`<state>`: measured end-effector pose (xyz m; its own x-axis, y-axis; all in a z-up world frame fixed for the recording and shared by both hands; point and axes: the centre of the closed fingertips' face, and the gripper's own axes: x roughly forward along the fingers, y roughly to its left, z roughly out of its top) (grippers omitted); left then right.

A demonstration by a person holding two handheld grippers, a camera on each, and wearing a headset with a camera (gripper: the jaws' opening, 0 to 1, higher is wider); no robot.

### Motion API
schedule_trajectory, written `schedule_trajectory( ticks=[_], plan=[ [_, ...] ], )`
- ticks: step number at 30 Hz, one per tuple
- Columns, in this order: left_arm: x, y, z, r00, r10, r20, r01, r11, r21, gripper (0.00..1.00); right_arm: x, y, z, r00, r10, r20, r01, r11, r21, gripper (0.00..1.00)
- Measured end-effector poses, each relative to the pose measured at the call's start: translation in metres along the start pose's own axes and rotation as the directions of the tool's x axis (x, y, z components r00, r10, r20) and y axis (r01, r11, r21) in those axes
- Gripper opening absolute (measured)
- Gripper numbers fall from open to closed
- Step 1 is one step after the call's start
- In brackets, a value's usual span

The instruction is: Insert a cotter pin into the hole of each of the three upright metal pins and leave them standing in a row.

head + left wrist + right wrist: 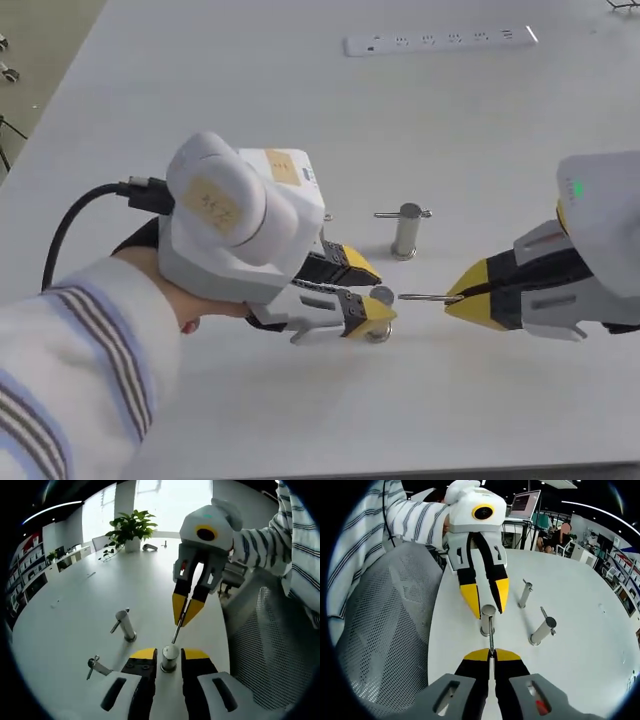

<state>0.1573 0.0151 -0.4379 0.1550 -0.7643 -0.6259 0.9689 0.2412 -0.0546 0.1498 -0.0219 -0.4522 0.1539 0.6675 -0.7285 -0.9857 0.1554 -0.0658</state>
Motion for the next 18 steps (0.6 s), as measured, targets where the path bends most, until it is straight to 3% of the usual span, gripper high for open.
schedule_trajectory(
  ticks=[4,18],
  plan=[
    [0.0000,-0.0023,-0.0011,1.0000,-0.007,-0.004,0.007,1.000,0.002,0.10,0.0019,0.0004,0.0003,1.0000,0.006,-0.004,-0.006,1.000,-0.009,0.00],
    [-0.0011,-0.0036,-0.0023,0.9997,-0.010,-0.020,0.010,0.999,0.036,0.09,0.0070,-0.0014,0.0069,1.0000,0.003,0.001,-0.003,1.000,-0.028,0.00]
  ],
)
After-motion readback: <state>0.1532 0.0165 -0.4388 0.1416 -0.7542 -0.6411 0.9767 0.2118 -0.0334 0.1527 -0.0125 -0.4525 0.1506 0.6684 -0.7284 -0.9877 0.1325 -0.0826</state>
